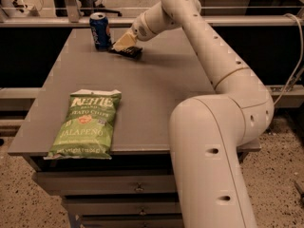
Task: Move rxbar chocolate near pepsi can
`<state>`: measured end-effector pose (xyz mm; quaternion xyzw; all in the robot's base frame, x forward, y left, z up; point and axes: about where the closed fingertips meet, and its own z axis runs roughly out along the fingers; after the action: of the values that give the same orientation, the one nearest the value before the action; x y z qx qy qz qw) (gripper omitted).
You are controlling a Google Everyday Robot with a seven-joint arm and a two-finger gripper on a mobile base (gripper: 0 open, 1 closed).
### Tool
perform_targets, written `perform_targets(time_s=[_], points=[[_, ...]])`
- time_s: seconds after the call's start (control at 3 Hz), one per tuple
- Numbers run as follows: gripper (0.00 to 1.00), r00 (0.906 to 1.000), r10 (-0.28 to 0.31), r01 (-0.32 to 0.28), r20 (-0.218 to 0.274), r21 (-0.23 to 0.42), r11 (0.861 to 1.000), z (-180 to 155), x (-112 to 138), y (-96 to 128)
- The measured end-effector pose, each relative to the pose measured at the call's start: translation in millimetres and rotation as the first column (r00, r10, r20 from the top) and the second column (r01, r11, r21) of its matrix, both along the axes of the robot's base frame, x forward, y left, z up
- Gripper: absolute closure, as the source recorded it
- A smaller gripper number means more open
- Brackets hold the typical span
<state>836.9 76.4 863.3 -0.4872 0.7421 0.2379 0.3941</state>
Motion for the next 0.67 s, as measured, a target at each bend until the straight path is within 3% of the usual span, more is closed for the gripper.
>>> perform_targets(time_s=[0.33,0.67], points=[[0.0,0.9996,0.03,-0.03,0.004,0.01,1.0,8.2,-7.2,2.3],[0.0,0.9997,0.023,-0.023,0.0,0.05,0.998,24.8,-18.8,-16.6]])
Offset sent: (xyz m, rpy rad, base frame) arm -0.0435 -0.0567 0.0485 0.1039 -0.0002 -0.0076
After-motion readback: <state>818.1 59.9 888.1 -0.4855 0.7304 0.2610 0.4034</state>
